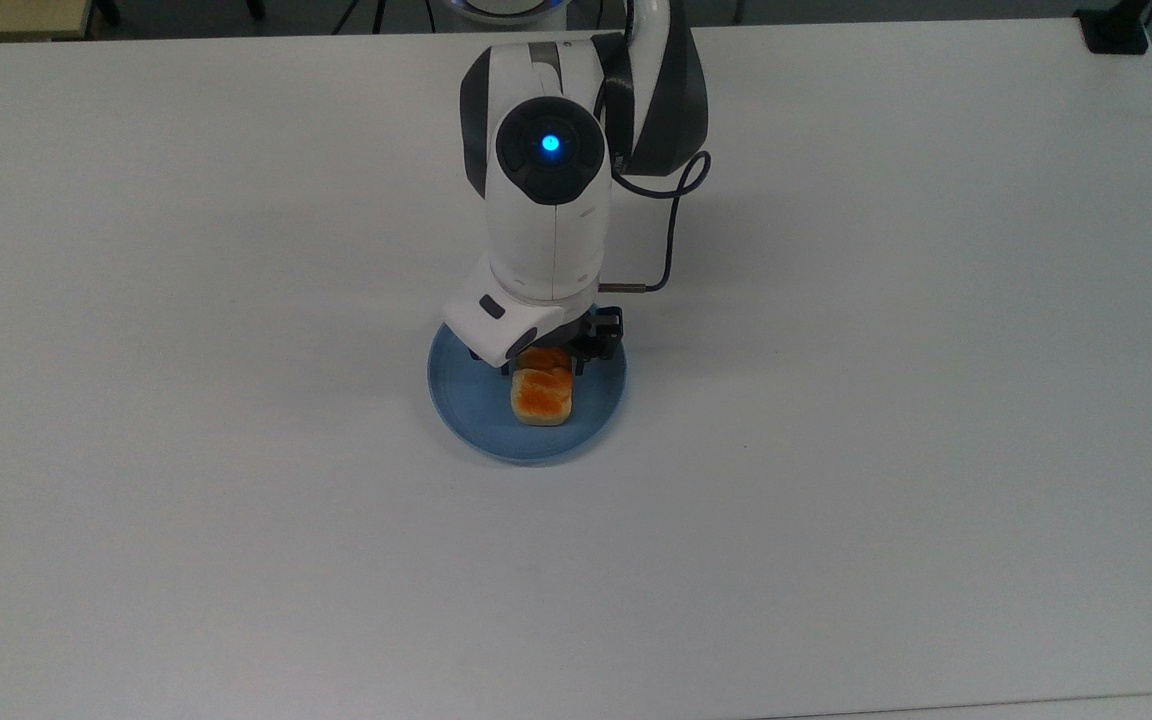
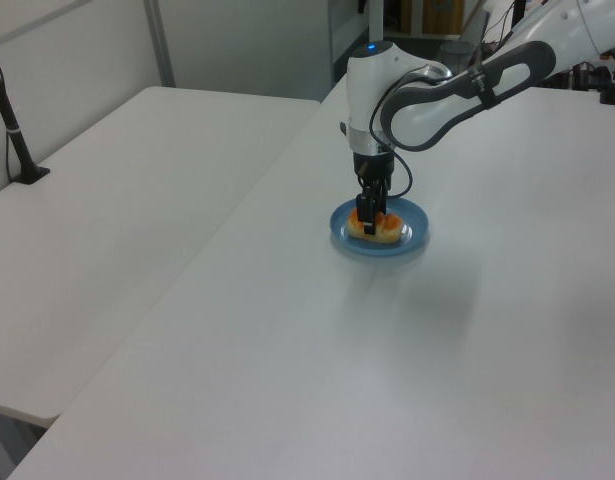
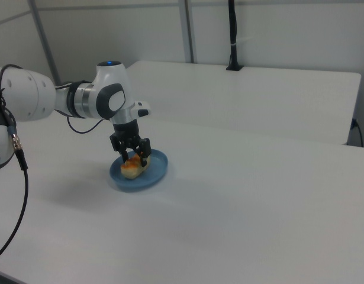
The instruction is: Put the bread on a plate
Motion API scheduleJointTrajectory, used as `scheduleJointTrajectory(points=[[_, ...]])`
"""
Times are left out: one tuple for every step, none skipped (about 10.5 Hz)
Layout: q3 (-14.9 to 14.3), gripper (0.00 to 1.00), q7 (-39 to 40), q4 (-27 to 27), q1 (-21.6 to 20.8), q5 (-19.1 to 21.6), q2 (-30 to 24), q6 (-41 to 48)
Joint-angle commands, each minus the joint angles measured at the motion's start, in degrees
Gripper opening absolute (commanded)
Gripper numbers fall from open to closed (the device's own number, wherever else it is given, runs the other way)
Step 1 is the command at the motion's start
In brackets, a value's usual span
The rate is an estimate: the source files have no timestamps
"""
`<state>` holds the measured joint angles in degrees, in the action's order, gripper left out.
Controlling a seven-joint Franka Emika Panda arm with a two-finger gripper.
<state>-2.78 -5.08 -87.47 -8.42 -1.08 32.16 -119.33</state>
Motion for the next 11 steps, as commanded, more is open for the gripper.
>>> scheduleJointTrajectory(points=[[-0.1,1.0,-1.3,-1.2,-0.1,-0.4,-4.0,0.5],[-0.1,1.0,-1.3,-0.9,-0.2,-0.4,-7.7,5.0],[-0.2,1.0,-1.3,-0.9,-0.3,-0.4,-11.5,8.8],[-0.4,1.0,-1.3,-0.9,-0.5,-0.5,-15.3,12.5],[-0.4,1.0,-1.2,-0.5,-0.5,-1.7,-19.1,16.4],[-0.4,1.0,-0.5,0.8,0.1,-2.5,-22.3,20.3],[-0.7,1.0,0.6,0.9,0.2,-2.5,-25.3,24.3],[-0.9,1.0,2.0,0.7,0.6,-2.4,-27.5,27.6],[-0.8,1.0,3.7,0.8,2.0,-2.0,-28.3,30.2],[-0.8,1.0,4.0,1.0,2.4,-1.9,-28.8,31.0],[-0.9,1.0,3.9,1.0,2.8,-1.8,-28.9,31.0]])
